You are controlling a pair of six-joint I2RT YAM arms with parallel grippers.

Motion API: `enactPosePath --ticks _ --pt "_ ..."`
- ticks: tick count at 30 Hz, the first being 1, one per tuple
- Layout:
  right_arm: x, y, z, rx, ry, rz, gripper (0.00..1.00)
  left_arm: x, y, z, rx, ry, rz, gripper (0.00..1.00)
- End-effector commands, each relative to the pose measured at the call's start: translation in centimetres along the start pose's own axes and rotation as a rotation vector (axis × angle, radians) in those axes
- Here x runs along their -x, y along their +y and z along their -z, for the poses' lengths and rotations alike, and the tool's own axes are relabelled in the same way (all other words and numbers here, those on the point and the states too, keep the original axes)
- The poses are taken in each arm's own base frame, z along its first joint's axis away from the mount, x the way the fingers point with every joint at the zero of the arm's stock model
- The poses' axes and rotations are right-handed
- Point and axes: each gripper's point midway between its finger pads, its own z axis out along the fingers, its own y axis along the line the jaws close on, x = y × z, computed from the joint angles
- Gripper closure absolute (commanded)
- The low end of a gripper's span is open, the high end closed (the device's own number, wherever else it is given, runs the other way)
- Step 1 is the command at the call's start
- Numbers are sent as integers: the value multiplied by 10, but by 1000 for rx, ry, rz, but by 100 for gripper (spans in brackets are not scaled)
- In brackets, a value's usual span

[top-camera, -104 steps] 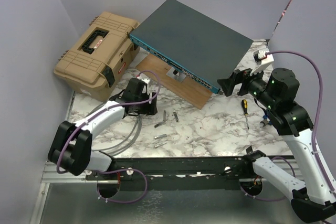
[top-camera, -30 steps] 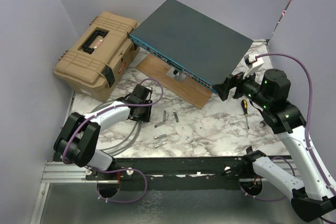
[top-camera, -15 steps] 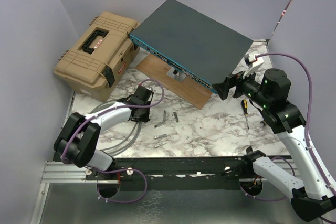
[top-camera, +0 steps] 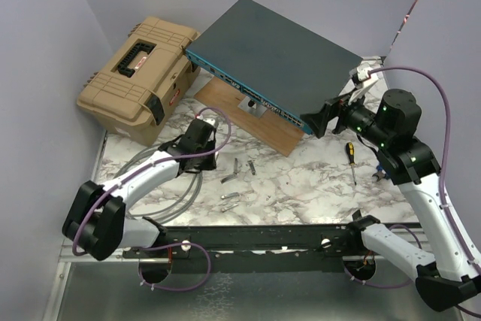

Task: Insert the plug into the switch port
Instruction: Pick up the connector from the center of the board.

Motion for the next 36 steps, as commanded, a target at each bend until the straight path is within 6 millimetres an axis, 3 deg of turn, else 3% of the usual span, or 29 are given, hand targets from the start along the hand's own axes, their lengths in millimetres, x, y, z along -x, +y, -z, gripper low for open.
enactPosePath --ticks 1,7,20,28,36 --pt "19 27 -3 145 -34 -33 0 44 -41 39 -177 -128 18 94" --pt "27 46 -14 269 -42 -91 0 82 -75 85 -332 -240 17 97" --pt "35 96 -46 511 -48 -222 0 140 -139 186 -660 -422 -49 98" --pt "37 108 -63 585 -69 -325 1 158 -165 226 -839 -518 -31 98" --pt "39 116 -69 651 -61 -412 9 172 -183 263 -1017 -620 -4 98"
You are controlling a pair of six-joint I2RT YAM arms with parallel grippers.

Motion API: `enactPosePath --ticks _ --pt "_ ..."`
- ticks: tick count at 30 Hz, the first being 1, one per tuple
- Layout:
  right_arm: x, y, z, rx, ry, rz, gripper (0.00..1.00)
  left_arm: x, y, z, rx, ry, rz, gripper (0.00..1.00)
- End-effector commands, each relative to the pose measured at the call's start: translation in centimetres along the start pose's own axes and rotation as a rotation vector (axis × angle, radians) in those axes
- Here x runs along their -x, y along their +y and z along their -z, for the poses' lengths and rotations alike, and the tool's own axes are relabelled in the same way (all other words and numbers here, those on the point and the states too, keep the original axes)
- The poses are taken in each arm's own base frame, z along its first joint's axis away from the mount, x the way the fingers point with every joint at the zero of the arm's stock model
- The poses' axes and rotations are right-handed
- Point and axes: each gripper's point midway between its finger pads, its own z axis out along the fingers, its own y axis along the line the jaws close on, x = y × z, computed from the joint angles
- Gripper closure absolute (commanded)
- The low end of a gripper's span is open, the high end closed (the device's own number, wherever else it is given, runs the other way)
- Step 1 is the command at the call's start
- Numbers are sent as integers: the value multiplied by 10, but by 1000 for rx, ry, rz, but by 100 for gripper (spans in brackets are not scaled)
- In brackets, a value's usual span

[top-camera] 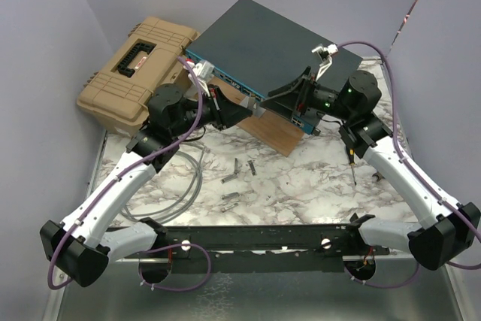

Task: Insert the plug into the switch port
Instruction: Pick up the connector from the center of the board.

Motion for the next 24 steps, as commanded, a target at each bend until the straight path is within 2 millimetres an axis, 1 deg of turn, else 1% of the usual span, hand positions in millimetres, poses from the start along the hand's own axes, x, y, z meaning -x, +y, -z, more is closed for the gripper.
enactPosePath --ticks 1,5,14,24 --pt "1 14 -6 101 -10 -56 11 22 -42 6 -188 -97 7 98" --pt "0 20 -7 144 -9 -73 19 26 -52 4 -265 -124 53 99" --pt "2 33 -7 233 -27 -105 37 24 -53 1 -282 -111 68 99" --pt "12 40 -10 277 -44 -95 48 17 -53 0 -295 -82 82 99"
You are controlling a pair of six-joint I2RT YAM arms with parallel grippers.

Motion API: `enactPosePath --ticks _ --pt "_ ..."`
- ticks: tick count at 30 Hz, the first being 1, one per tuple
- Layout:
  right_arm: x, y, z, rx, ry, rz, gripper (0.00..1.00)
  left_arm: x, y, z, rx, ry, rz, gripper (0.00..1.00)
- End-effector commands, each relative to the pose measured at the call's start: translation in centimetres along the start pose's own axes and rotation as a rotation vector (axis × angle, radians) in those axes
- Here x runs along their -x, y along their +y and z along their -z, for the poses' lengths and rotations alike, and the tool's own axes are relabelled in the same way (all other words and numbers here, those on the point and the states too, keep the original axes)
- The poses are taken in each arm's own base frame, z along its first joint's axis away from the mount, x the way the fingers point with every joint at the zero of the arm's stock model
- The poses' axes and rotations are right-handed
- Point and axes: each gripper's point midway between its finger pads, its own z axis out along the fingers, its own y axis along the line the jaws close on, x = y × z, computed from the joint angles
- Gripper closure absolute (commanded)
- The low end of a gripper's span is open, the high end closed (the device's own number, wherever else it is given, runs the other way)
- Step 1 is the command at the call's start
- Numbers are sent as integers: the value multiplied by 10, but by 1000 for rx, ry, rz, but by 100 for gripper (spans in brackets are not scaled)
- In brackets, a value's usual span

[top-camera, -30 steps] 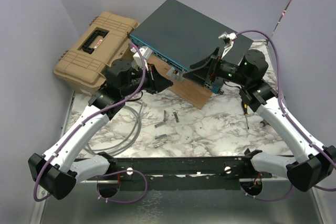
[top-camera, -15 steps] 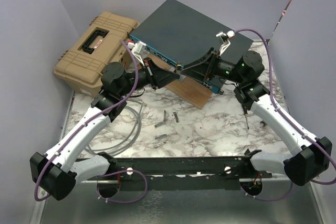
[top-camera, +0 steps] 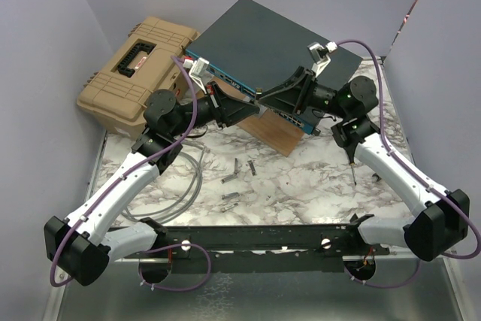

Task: Insert the plug into the switch port
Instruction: Pick up the connector from the center of the board.

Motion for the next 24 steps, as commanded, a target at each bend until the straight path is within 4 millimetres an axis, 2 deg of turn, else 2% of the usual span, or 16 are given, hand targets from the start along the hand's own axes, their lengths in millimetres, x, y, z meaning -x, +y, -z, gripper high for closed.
enactPosePath --ticks 1,20,24 --pt "3 12 -4 61 8 17 49 -7 -6 0 -41 26 1 99" --pt "3 12 -5 70 6 10 65 -15 -4 -1 -49 54 6 99" --pt "2 10 -6 69 9 9 76 -15 -4 -1 -51 55 2 100"
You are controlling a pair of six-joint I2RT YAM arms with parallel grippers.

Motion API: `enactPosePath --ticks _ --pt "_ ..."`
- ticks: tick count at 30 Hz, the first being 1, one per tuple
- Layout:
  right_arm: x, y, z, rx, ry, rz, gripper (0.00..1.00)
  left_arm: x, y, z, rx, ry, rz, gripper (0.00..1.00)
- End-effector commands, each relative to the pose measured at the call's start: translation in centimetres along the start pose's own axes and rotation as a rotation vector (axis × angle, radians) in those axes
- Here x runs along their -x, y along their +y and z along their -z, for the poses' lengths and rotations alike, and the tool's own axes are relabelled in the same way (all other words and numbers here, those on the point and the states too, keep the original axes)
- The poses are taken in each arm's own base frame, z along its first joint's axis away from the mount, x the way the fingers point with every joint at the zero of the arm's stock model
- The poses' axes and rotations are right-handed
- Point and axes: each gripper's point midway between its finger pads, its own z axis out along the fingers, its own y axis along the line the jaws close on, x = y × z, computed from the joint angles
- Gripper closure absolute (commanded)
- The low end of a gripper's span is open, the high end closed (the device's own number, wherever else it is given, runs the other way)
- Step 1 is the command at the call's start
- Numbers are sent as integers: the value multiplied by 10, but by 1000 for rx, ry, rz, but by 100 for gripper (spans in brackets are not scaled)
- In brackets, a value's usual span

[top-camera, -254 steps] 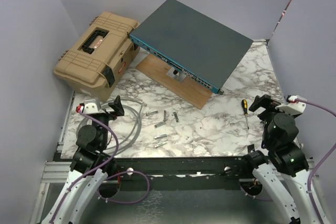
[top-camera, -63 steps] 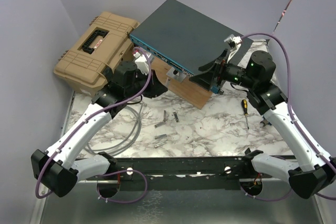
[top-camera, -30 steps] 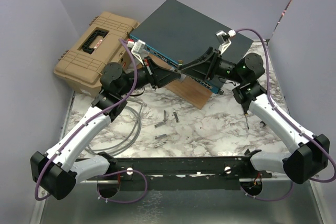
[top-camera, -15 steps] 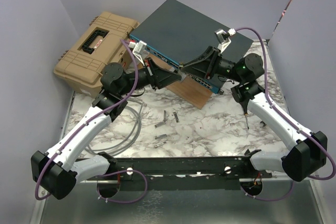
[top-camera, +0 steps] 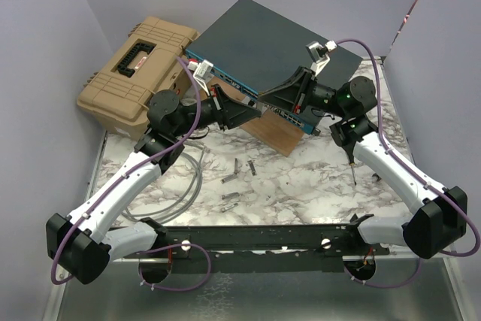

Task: Insert the plug into the switch port
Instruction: Pick up the connector from the center of the board.

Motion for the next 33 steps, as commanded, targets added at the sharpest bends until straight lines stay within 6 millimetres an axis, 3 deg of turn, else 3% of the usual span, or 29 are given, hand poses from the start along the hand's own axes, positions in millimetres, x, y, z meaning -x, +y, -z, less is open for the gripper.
enactPosePath --ticks 1,4,6,12,15,21,27,33 --pt "1 8 -3 40 14 21 79 -3 -7 -1 -40 16 -24 100" --pt "1 7 -3 34 12 18 88 -3 -6 -1 -38 15 -29 99" --pt "2 7 -4 30 10 19 92 -2 -4 -1 -27 6 -37 93" --pt "5 0 -4 -21 -1 16 99 10 12 5 102 -45 -112 58" --pt "8 -4 -3 -58 -16 14 100 20 18 11 178 -79 -170 46" --pt "14 -30 -1 -228 -43 -31 100 36 30 25 312 -138 -279 40" --pt "19 -52 3 -375 -68 -82 100 38 37 28 403 -132 -408 34" --pt "20 -72 8 -514 -77 -143 100 48 39 28 455 -184 -502 19"
